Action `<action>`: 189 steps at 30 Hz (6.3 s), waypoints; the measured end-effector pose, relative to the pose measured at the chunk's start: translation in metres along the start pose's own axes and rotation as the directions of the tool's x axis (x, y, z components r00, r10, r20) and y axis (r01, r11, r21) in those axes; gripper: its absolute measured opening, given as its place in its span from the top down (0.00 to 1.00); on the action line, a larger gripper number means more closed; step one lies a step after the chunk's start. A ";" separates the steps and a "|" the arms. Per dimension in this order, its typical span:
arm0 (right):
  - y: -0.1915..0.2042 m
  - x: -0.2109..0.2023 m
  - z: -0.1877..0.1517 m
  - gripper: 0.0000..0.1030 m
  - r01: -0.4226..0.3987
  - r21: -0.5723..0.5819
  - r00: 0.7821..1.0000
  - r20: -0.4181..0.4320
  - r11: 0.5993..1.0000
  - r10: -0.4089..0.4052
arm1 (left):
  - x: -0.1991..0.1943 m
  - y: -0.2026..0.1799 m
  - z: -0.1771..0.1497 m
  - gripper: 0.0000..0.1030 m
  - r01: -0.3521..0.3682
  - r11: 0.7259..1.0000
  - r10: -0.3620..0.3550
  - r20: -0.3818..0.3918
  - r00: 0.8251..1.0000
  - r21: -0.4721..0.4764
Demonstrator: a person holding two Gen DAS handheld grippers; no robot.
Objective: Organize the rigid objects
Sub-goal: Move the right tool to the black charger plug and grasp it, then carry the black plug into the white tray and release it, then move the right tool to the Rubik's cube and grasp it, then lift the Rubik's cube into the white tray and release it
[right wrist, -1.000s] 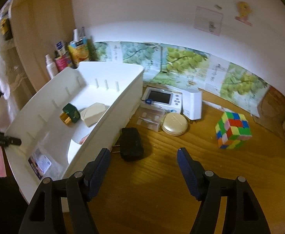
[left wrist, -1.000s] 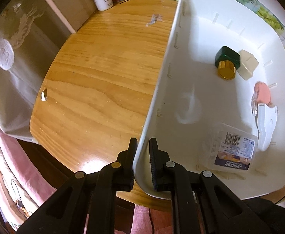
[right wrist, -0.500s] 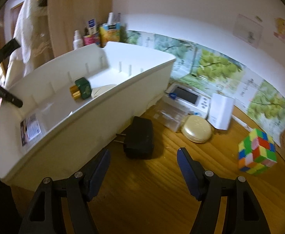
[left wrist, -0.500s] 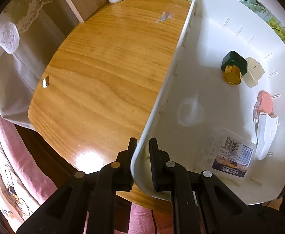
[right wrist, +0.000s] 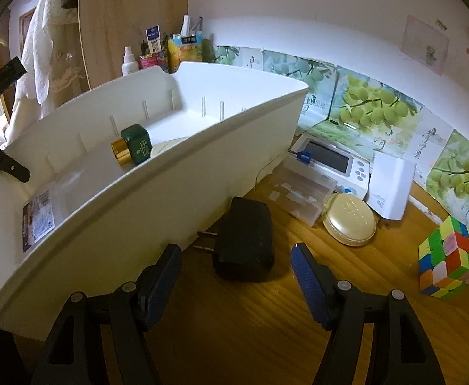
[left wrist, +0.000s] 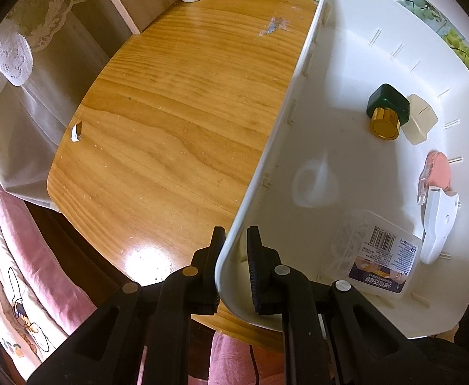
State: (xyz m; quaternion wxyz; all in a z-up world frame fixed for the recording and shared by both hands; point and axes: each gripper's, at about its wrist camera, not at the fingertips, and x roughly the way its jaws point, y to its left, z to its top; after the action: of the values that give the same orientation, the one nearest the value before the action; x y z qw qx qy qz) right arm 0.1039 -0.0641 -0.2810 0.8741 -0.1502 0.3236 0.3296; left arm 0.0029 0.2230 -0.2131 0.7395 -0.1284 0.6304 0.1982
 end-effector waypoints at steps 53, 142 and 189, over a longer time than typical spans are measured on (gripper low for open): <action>-0.002 -0.063 -0.008 0.47 0.126 0.087 0.991 -0.046 0.988 -0.123 | 0.009 -0.012 0.004 0.85 0.034 0.993 -0.033 -0.014 0.999 0.112; -0.080 -0.089 0.021 0.28 0.406 0.327 0.909 -0.046 0.853 -0.415 | 0.024 -0.012 0.035 0.90 0.068 0.991 -0.072 0.028 0.997 0.119; -0.135 -0.055 0.014 0.45 0.412 0.452 0.906 -0.107 0.791 -0.410 | 0.034 -0.033 0.036 0.88 -0.001 0.985 -0.001 0.012 1.000 0.175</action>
State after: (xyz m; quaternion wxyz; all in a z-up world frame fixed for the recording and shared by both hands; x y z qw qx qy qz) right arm 0.1699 -0.1833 -0.2268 0.9343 -0.0038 0.3538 0.0444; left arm 0.0538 0.2142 -0.2420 0.7517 -0.0617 0.6409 0.1427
